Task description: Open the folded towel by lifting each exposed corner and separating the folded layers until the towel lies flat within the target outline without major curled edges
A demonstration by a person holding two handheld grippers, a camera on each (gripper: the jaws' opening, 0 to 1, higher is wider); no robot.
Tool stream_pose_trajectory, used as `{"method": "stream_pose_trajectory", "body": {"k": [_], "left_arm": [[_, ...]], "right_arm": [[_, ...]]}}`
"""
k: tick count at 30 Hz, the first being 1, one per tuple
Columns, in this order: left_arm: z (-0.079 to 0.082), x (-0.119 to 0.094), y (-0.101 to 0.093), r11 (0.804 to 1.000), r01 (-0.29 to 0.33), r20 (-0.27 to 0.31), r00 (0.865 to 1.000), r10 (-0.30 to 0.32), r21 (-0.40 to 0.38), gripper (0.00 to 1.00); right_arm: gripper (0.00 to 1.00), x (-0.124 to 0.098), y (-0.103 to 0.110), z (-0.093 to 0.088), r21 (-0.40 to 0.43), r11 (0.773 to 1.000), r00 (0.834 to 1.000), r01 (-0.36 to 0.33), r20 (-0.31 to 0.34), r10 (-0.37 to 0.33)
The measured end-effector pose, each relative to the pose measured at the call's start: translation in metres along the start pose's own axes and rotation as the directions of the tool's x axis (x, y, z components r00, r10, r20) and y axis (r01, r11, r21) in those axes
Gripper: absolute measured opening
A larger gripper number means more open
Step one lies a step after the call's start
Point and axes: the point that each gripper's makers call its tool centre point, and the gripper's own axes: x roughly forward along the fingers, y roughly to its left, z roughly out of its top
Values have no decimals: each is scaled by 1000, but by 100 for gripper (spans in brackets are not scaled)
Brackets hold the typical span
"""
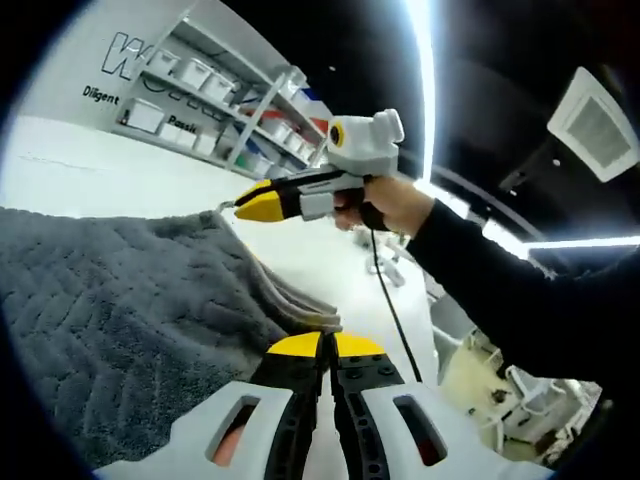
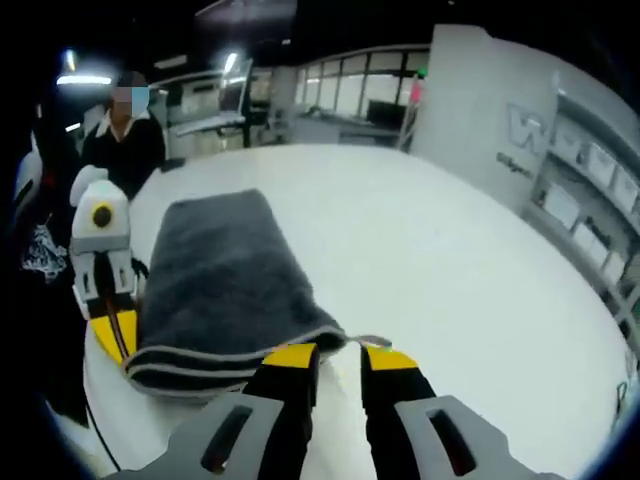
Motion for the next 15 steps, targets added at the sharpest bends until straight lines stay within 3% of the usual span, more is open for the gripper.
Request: {"method": "stream_pose_trajectory", "body": {"k": [6, 15], "left_arm": [[-9, 4, 4, 1000, 4, -63, 998, -5, -16, 2], [-12, 8, -4, 999, 23, -74, 997, -25, -28, 20]], "right_arm": [[15, 6, 11, 1, -27, 999, 1000, -18, -5, 17], [15, 8, 16, -1, -35, 999, 1000, -27, -12, 27]]}}
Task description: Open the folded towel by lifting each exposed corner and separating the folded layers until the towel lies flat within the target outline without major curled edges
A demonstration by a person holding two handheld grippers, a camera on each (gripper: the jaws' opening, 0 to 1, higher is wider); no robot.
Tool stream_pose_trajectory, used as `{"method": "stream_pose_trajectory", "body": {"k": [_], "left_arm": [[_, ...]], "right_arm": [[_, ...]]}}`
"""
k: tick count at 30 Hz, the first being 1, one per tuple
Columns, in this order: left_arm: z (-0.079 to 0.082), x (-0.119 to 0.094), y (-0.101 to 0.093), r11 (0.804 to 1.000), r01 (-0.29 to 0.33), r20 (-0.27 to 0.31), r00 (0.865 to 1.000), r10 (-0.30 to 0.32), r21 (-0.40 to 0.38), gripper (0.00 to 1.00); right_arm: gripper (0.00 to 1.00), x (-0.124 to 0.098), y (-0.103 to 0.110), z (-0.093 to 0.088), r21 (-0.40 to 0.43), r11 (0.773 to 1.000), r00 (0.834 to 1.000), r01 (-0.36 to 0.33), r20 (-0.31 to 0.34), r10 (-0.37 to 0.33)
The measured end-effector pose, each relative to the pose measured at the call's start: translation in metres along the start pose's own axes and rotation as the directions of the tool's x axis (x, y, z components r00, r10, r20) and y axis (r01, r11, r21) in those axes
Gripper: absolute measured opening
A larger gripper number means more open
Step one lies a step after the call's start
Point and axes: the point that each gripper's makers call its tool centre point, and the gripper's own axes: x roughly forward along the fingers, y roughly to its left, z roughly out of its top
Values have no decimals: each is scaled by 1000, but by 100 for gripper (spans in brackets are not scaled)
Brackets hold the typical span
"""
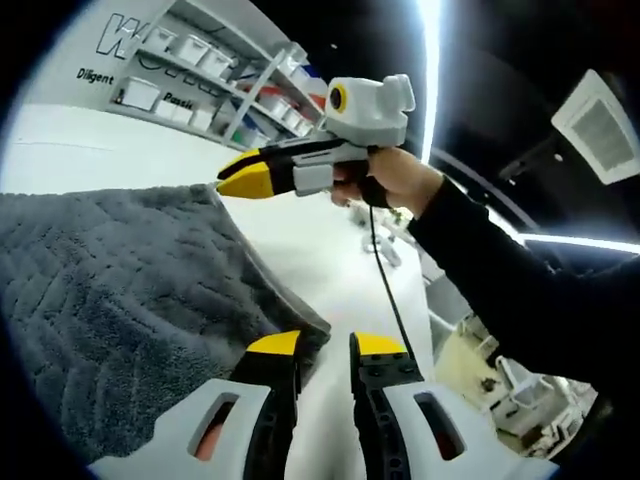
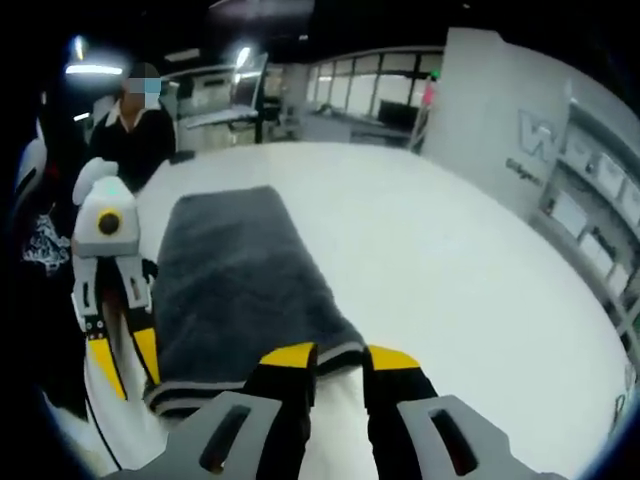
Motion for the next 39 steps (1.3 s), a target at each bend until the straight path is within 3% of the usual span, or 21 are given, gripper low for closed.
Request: {"method": "stream_pose_trajectory", "body": {"k": [4, 11, 18, 21, 25, 28, 32, 37, 39], "left_arm": [[-1, 2, -9, 999, 31, -12, 999, -31, 7, 36], [-2, 2, -14, 999, 53, -20, 998, -52, 14, 45], [-1, 0, -35, 992, 104, -40, 994, -102, 70, 61], [6, -4, -38, 990, 115, -31, 993, -113, 83, 68], [16, -9, -38, 989, 107, -9, 994, -107, 103, 89], [25, -14, -39, 984, 100, 19, 994, -104, 150, 99], [34, -26, -34, 978, 75, 25, 996, -81, 197, 100], [52, -42, -19, 981, 43, 69, 996, -57, 191, 100], [56, -47, -15, 979, 31, 81, 996, -48, 202, 100]], "right_arm": [[16, 1, 2, 1, -3, 1000, 1000, -4, 2, 4], [17, 7, 8, 1, -26, 1000, 1000, -17, -9, 17], [20, 18, 13, -1, -40, 999, 999, -29, -16, 29], [20, 23, 15, -5, -49, 998, 999, -33, -34, 31], [20, 28, 14, -8, -44, 999, 998, -33, -46, 31], [20, 29, 13, -10, -42, 999, 998, -31, -56, 28], [22, 30, 12, -12, -31, 999, 998, -29, -54, 27], [44, 27, 4, -5, 22, 1000, 1000, 20, 3, -20], [55, 25, 3, -3, 83, 996, 1000, 24, 17, -26]]}}
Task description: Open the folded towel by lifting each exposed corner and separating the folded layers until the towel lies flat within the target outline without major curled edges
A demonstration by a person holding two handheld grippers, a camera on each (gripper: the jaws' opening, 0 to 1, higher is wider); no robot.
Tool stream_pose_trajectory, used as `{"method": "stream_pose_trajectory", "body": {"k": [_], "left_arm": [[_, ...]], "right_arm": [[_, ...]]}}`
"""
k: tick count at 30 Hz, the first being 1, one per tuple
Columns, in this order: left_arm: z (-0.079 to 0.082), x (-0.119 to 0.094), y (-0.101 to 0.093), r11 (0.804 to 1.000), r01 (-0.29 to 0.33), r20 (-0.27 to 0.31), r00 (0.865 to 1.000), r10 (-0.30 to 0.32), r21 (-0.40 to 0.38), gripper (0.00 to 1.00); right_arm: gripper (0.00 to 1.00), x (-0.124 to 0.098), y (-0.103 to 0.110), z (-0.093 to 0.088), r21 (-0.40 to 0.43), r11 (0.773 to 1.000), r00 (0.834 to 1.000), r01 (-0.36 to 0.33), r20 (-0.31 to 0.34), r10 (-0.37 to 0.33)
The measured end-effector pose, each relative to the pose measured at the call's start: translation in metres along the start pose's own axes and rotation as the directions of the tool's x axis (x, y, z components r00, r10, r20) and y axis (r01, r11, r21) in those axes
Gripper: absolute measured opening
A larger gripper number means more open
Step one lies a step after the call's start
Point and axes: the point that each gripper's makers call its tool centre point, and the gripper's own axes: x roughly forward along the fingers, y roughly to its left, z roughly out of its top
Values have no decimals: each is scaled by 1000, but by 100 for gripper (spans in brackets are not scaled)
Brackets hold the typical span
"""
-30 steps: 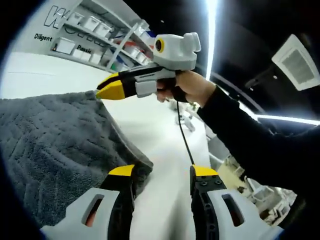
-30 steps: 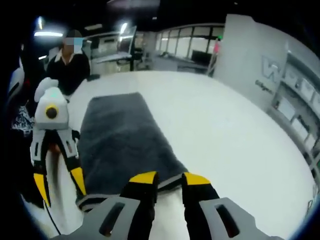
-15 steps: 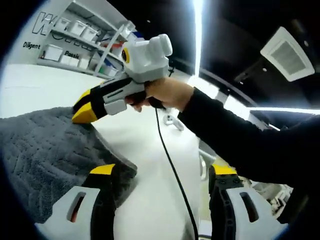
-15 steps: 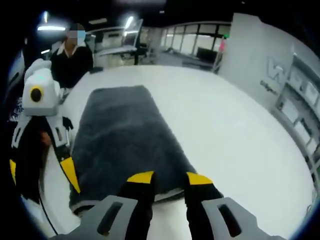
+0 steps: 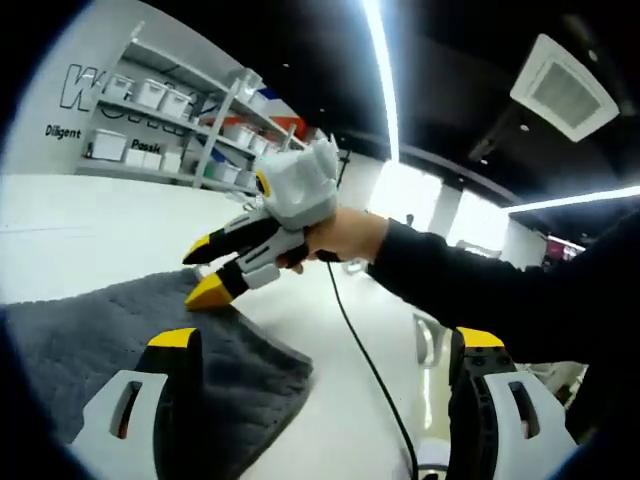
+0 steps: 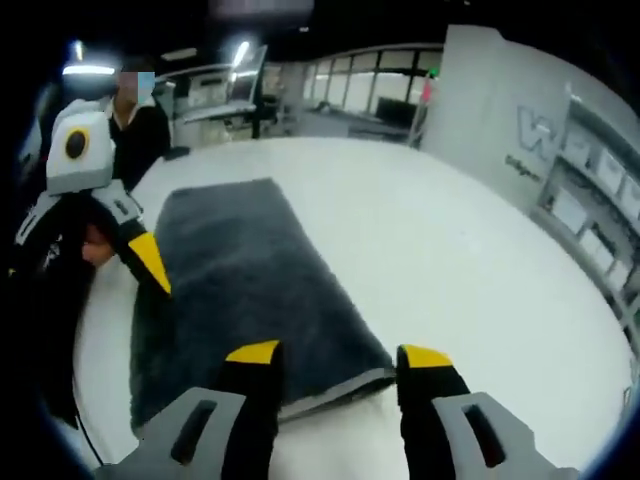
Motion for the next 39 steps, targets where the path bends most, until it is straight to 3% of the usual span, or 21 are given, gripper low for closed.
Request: {"method": "stream_pose_trajectory", "body": {"k": [4, 8, 17, 27, 29, 36, 39], "left_arm": [[10, -15, 9, 1000, -14, 10, 1000, 14, 14, 100], [22, -33, 32, 997, -69, 27, 997, 68, 45, 100], [50, -69, 73, 979, -182, 76, 982, 175, 95, 100], [63, -105, 109, 953, -290, 93, 955, 282, 88, 100], [65, -115, 118, 945, -316, 96, 947, 307, 91, 100], [65, -144, 144, 922, -376, 94, 925, 368, 88, 100], [59, -151, 150, 915, -392, 77, 919, 386, 95, 100]], "right_arm": [[70, -6, -7, 6, 21, 999, 999, 40, 35, -40], [100, -13, -19, 19, 78, 989, 985, 127, 110, -136], [100, -34, -24, 41, 173, 962, 942, 212, 224, -248], [100, -45, 7, 54, 179, 956, 919, 231, 282, -275], [100, -46, 3, 57, 170, 947, 905, 271, 289, -311], [99, -52, 23, 57, 178, 939, 890, 294, 307, -337], [97, -56, 20, 54, 196, 933, 885, 302, 305, -351]]}}
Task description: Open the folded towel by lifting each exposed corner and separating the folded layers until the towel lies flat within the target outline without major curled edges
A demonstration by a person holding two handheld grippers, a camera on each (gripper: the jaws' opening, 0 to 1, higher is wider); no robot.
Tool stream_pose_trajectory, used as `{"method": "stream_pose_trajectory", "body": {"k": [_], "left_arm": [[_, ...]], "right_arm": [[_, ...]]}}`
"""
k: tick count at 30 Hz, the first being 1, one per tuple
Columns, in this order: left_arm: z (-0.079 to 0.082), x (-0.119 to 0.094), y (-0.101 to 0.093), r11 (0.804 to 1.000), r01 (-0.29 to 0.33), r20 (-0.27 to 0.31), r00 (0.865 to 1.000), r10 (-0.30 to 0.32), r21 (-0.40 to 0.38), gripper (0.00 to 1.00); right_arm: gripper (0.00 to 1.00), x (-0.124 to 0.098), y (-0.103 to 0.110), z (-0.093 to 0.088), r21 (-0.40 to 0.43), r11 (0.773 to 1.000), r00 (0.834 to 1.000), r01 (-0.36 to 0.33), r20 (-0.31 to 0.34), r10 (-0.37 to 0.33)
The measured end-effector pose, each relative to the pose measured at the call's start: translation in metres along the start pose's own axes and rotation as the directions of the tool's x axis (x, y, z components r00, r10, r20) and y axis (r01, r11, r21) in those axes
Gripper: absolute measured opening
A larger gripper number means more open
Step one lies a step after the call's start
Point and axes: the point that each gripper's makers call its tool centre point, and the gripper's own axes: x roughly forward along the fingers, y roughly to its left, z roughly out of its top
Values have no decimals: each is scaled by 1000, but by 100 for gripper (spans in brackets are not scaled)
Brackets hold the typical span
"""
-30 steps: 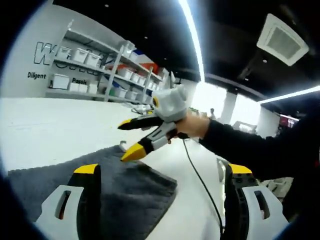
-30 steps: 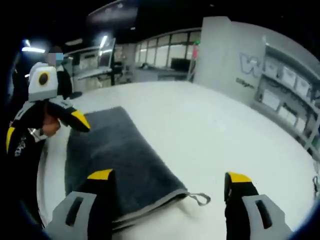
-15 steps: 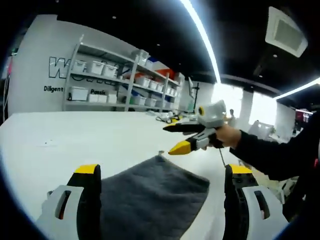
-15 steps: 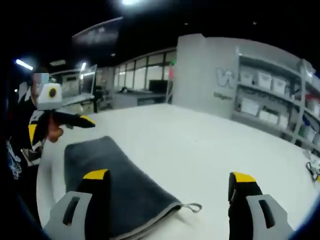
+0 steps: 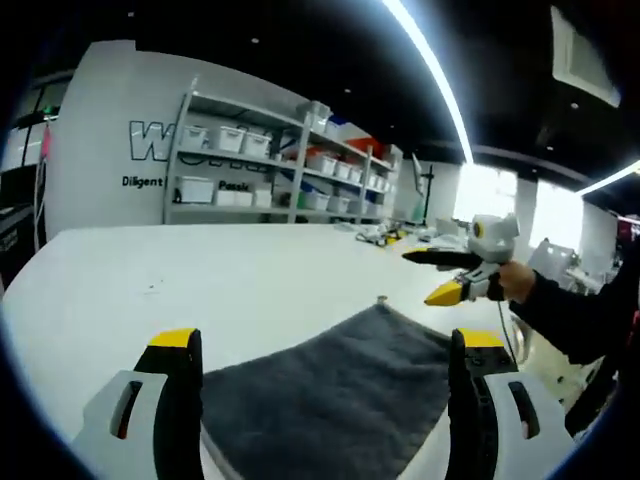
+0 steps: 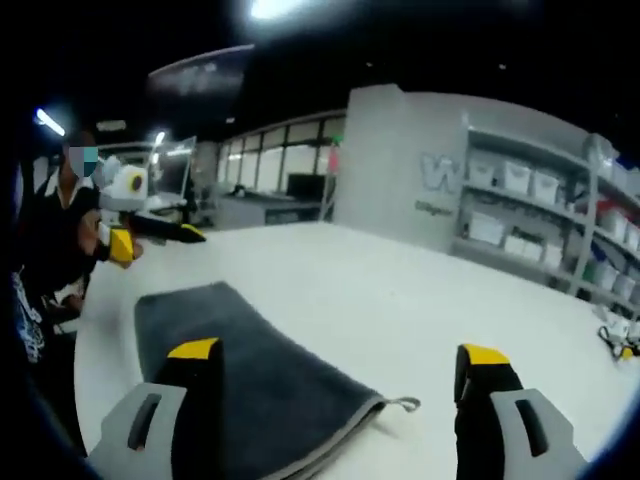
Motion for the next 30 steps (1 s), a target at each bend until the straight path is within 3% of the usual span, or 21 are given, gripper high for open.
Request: {"method": "stream_pose_trajectory", "body": {"k": [10, 15, 30], "left_arm": [[-25, -17, 33, 999, -51, -64, 997, 51, -2, 100], [-26, -23, 35, 999, -42, -62, 997, 41, -18, 100], [-42, -41, 54, 999, -28, -120, 992, 24, -31, 91]], "right_arm": [[91, -14, -1, -16, 70, 996, 998, 57, -4, -57], [88, -22, -16, -25, 119, 988, 995, 95, -3, -95], [82, -38, -20, -35, 167, 977, 991, 132, -29, -129]]}}
